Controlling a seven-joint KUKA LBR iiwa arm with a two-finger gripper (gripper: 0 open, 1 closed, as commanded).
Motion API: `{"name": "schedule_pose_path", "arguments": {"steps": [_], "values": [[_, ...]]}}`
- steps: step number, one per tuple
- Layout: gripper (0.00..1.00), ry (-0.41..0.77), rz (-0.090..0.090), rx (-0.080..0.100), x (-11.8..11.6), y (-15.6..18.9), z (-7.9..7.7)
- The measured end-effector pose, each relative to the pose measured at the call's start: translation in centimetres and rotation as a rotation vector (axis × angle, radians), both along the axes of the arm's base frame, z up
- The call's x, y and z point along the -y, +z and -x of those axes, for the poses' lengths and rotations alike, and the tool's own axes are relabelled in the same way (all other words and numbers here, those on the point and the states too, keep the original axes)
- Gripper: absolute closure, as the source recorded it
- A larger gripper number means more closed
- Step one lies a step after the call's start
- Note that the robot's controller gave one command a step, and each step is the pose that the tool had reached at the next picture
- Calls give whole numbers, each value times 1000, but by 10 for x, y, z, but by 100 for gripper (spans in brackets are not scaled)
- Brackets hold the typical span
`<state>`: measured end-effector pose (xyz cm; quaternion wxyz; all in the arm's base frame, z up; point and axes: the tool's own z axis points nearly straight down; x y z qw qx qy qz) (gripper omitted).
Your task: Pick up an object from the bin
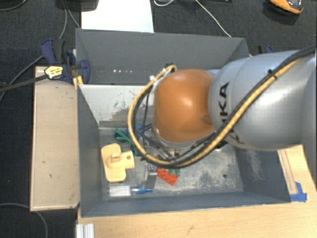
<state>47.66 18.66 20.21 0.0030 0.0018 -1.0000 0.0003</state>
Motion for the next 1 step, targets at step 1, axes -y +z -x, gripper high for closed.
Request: {"name": "schedule_pose_path", "arguments": {"steps": [1], "values": [[0,-6,-2,8,1,5,-2]]}}
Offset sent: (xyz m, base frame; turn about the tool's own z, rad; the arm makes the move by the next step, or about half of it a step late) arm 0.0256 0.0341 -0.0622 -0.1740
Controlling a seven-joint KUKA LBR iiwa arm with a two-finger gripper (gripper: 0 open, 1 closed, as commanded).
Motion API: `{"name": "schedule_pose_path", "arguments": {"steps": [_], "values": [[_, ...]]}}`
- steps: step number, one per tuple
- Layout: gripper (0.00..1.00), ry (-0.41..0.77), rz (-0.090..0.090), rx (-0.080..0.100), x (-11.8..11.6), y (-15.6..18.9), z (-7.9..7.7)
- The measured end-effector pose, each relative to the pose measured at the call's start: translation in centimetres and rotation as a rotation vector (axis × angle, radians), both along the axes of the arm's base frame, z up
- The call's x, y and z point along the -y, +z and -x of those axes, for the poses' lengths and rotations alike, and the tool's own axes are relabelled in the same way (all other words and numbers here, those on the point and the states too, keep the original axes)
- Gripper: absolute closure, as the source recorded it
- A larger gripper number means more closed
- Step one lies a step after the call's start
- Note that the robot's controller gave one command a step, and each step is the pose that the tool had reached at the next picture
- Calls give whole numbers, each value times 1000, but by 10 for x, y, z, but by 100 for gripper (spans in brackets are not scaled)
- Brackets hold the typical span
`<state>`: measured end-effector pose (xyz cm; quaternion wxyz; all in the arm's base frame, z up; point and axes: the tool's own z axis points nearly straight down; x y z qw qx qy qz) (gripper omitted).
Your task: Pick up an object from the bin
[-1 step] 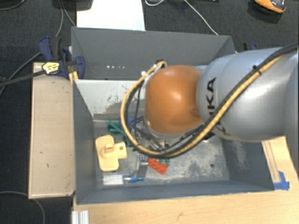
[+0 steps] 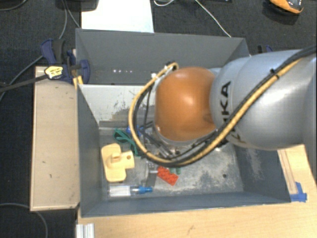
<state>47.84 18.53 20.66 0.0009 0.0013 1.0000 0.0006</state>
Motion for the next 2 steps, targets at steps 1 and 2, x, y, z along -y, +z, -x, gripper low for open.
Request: {"name": "schedule_pose_path", "arguments": {"steps": [1,2], "values": [[0,178,1,-9,-36,-67,-24],[0,215,-1,6,-36,-58,-52]]}}
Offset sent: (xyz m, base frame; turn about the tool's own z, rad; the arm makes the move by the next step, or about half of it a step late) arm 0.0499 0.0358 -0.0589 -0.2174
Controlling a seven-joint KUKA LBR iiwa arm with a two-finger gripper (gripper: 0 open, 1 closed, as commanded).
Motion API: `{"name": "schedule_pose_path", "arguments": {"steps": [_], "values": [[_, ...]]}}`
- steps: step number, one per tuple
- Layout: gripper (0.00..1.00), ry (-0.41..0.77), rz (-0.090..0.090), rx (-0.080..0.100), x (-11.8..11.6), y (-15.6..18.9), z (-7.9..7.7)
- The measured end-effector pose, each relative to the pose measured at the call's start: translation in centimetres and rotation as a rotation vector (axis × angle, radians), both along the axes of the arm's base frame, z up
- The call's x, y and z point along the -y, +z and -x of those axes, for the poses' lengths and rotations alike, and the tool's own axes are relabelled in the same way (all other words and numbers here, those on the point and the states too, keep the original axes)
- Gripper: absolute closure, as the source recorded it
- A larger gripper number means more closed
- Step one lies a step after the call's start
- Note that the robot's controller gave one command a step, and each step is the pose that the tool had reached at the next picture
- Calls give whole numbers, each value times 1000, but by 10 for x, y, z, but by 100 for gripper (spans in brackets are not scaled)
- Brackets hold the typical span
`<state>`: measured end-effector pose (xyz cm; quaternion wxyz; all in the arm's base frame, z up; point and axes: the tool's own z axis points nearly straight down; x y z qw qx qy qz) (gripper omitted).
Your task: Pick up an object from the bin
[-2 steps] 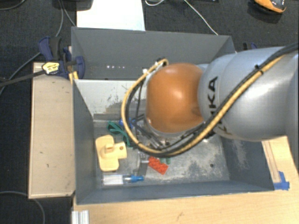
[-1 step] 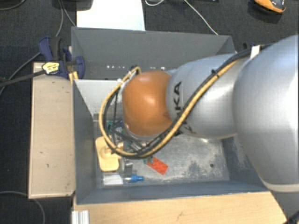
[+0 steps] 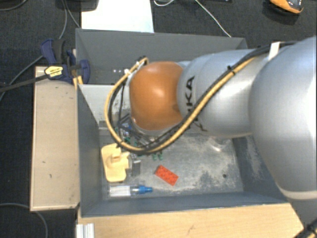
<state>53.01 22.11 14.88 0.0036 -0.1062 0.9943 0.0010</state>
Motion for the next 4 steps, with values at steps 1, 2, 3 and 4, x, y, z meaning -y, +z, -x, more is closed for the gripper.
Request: {"name": "schedule_pose_path", "arguments": {"steps": [1,2,3,4], "values": [[0,-43,-2,-5,3,82,7],[0,-39,-3,1,-9,-16,-4],[0,348,0,-2,-19,-51,9],[100,563,1,6,-13,-77,-5]]}}
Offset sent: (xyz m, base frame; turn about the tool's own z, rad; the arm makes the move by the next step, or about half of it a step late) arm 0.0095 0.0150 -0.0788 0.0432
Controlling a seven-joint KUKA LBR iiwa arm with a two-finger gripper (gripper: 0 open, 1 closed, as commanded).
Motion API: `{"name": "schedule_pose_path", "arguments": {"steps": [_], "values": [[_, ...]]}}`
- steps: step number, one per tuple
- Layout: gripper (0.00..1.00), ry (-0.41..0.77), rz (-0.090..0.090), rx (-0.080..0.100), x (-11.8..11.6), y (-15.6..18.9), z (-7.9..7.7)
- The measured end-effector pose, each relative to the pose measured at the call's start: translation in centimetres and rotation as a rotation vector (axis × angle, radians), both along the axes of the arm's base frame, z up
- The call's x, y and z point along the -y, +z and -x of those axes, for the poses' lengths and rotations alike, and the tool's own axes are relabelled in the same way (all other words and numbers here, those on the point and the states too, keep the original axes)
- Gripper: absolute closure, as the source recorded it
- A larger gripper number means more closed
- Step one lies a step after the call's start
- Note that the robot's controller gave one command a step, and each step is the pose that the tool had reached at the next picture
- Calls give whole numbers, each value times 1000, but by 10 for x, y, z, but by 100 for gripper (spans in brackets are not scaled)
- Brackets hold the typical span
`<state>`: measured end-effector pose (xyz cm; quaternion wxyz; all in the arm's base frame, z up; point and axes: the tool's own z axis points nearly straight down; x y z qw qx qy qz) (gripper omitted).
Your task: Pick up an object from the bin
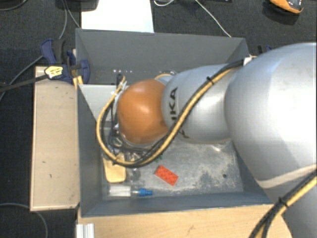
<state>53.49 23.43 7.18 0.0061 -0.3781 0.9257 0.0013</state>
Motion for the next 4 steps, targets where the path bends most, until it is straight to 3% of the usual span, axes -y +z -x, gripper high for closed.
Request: {"name": "schedule_pose_path", "arguments": {"steps": [2,3,4], "values": [[100,12,2,2,-11,0,-4],[100,-16,-6,4,-6,0,-10],[100,8,5,2,-13,3,-18]]}}
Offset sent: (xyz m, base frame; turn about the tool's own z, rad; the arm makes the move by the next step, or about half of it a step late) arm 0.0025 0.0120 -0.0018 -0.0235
